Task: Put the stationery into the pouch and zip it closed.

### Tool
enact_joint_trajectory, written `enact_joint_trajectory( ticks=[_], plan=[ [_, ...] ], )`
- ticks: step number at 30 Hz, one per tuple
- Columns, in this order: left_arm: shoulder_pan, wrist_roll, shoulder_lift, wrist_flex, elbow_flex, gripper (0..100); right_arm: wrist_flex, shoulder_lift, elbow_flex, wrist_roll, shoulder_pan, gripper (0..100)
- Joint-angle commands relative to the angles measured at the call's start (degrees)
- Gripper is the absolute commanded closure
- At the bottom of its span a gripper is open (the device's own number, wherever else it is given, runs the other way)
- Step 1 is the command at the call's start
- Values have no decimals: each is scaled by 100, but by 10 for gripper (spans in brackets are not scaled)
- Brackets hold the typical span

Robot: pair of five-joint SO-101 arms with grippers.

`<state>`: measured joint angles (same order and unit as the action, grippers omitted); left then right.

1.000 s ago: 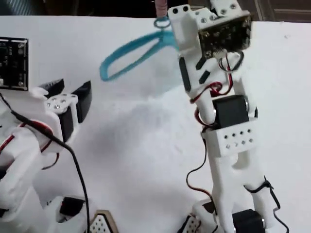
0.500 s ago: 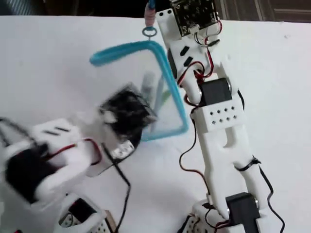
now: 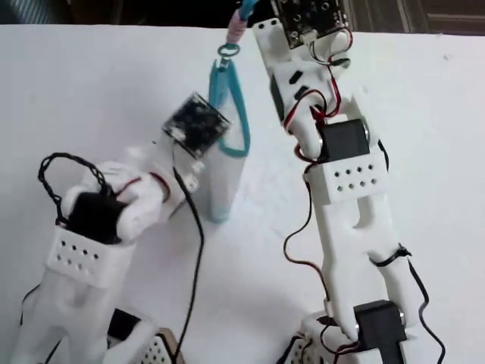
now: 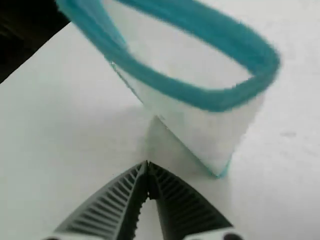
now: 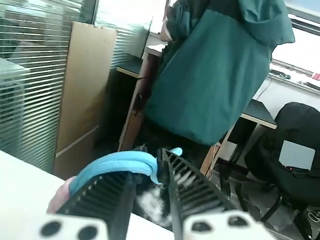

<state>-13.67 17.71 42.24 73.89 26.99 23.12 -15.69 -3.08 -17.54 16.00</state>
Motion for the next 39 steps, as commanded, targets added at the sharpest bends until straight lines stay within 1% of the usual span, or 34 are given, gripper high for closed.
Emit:
enact_joint_trajectory(
  ticks=[1,5,7,10,11,13,15,17,19,23,27,28,30,32,35,36,39],
  plan=[
    [418,-290,75,-387,53,976,75,-259,-343,-26,-4,982],
    [927,-870,84,-176,-211,973,136,-391,-334,-26,-31,982],
    [1059,-1073,84,-35,-378,973,119,-470,-334,-26,-48,982],
    [1209,-1380,75,-105,-580,967,119,-655,-334,-18,-48,982],
    [1226,-1495,66,-255,-607,948,92,-708,-334,-18,-40,982],
    [1244,-1741,40,-659,-624,879,75,-796,-334,-18,-4,981],
    [1235,-2154,48,-993,-624,809,75,-875,-334,-9,-4,981],
    [1200,-2664,75,-1081,-686,788,75,-927,-334,-9,-22,981],
    [1191,-2884,84,-897,-862,784,110,-945,-334,-9,-40,981],
    [1182,-2866,127,-44,-1530,780,92,-954,-334,-9,-48,981],
    [1174,-2857,541,730,-2224,757,84,-901,-334,-9,-40,981],
    [1174,-2822,708,897,-2365,749,84,-901,-334,-9,-40,981],
    [1077,-2505,1033,1248,-2611,743,84,-892,-334,-18,-40,981],
    [655,-2092,1420,1574,-2760,742,84,-892,-334,-18,-40,981],
    [-224,-1600,1877,1969,-2760,744,84,-892,-334,-18,-40,981],
    [-497,-1468,1956,2040,-2673,744,84,-892,-334,-18,-40,981],
    [-1015,-1292,1991,2092,-2092,741,84,-892,-334,-18,-40,981]
  ],
)
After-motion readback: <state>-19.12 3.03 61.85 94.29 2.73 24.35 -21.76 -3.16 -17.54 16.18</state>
